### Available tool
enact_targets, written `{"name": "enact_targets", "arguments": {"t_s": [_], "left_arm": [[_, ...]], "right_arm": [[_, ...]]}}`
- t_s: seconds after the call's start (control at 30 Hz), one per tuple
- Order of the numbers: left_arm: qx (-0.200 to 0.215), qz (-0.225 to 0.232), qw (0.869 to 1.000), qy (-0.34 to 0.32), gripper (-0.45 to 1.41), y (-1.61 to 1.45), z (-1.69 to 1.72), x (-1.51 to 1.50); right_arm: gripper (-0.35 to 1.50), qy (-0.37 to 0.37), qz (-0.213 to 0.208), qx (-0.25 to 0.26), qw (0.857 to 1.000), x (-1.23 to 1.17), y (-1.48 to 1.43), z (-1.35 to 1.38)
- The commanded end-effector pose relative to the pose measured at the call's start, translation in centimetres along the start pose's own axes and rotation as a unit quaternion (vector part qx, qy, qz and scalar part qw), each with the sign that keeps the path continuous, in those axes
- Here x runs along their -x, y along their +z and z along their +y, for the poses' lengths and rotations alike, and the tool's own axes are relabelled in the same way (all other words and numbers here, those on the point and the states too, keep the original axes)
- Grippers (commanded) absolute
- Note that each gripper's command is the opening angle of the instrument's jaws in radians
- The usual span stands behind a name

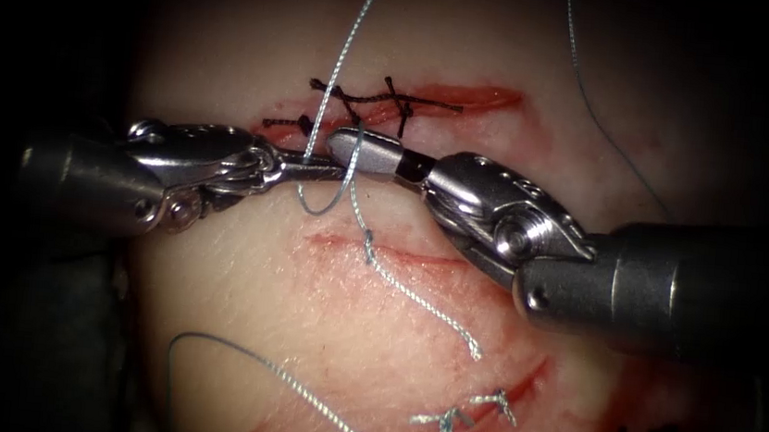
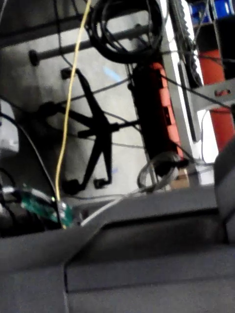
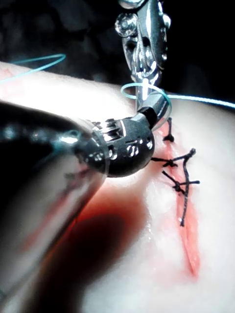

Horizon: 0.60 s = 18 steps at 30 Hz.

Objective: Wound Closure

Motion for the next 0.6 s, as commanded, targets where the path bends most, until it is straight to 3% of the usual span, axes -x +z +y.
{"name": "enact_targets", "arguments": {"t_s": [0.03,0.23,0.37,0.6], "left_arm": [[-0.001,0.001,1.000,0.000,-0.45,0.08,-0.02,0.04],[-0.003,-0.002,1.000,-0.001,-0.45,0.17,-0.05,0.08],[-0.008,-0.006,1.000,0.000,-0.45,0.19,-0.07,0.10],[-0.006,-0.009,1.000,-0.001,-0.45,0.23,-0.14,0.07]], "right_arm": [[-0.35,0.006,-0.001,-0.001,1.000,0.07,0.12,0.00],[-0.35,0.007,0.010,-0.004,1.000,0.17,0.24,0.03],[-0.35,0.019,0.026,-0.035,0.999,0.18,0.27,0.01],[-0.35,0.042,0.007,-0.079,0.996,0.21,0.27,-0.02]]}}
